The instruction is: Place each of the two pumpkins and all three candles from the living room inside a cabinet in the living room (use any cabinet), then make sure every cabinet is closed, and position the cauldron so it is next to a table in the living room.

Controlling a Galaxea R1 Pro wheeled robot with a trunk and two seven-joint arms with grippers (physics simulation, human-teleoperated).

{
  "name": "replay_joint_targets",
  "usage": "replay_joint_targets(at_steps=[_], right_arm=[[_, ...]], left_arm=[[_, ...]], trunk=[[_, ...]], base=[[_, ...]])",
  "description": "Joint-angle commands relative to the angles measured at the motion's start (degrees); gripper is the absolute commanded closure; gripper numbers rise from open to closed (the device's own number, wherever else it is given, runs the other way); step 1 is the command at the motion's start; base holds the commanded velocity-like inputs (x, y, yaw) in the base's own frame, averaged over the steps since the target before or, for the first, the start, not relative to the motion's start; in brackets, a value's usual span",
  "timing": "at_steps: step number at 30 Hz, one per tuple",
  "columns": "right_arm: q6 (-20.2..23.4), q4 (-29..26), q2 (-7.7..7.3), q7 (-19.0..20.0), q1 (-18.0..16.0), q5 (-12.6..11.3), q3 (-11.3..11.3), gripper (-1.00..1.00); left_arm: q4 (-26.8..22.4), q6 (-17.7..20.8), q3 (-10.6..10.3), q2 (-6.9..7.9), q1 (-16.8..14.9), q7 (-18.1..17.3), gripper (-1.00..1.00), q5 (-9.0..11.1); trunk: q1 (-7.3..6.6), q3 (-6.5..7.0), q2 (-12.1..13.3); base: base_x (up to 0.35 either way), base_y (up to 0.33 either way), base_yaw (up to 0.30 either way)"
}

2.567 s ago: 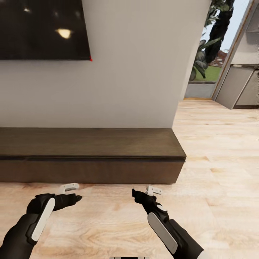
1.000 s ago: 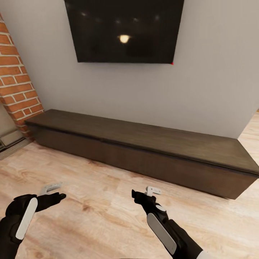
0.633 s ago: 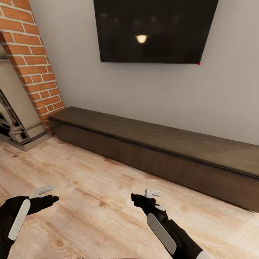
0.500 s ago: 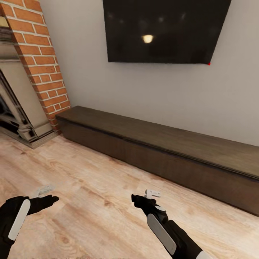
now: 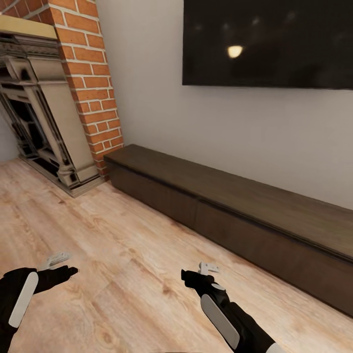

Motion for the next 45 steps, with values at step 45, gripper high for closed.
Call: replay_joint_targets(at_steps=[45], right_arm=[[-0.43,-1.21,-0.23,0.56,-0.06,1.4,0.36,-1.0]], left_arm=[[0.05,0.31,1.27,-0.05,-0.03,0.18,-1.0,0.56]], trunk=[[0.02,-0.05,-0.02]], base=[[0.27,0.171,0.216]])
